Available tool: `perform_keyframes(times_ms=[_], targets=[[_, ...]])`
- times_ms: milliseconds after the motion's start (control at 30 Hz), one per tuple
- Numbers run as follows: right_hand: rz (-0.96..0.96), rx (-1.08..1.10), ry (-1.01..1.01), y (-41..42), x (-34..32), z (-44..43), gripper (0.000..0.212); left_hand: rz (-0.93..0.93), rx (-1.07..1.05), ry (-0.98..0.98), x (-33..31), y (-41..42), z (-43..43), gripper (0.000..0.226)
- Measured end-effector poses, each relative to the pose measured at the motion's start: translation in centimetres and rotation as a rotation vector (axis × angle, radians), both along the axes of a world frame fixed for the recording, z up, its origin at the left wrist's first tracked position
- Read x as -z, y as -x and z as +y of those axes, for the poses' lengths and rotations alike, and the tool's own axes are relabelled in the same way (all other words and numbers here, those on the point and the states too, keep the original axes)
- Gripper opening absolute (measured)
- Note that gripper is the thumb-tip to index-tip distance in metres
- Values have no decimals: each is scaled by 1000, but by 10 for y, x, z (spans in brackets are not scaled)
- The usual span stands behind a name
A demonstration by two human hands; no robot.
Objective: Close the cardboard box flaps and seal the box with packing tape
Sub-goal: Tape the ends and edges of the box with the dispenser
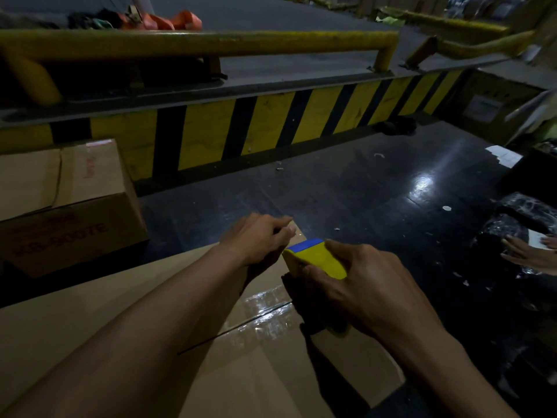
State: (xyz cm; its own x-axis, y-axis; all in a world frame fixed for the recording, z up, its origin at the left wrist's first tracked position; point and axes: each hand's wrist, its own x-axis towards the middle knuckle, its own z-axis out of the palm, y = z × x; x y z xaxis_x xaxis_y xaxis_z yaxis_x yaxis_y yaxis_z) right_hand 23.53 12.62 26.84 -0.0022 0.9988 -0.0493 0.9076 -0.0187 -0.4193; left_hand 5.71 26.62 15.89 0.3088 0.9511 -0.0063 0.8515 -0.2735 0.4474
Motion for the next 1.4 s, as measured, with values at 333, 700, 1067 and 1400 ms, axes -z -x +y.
perform_keyframes(times_ms=[333,700,1067,1400], targets=[[-129,-49,18,-11,-16,-10,69,-38,-42,44,2,-3,-2,50],[-111,-45,-27,-5,-21,-20,66,-108,-60,37,3,-3,-6,47],[-148,-1,125,-2,-3,-12,65,-75,-23,-66,-4,-4,-11,38],[-135,17,79,-2,-1,-16,66,58,322,-138,5,6,-43,48]])
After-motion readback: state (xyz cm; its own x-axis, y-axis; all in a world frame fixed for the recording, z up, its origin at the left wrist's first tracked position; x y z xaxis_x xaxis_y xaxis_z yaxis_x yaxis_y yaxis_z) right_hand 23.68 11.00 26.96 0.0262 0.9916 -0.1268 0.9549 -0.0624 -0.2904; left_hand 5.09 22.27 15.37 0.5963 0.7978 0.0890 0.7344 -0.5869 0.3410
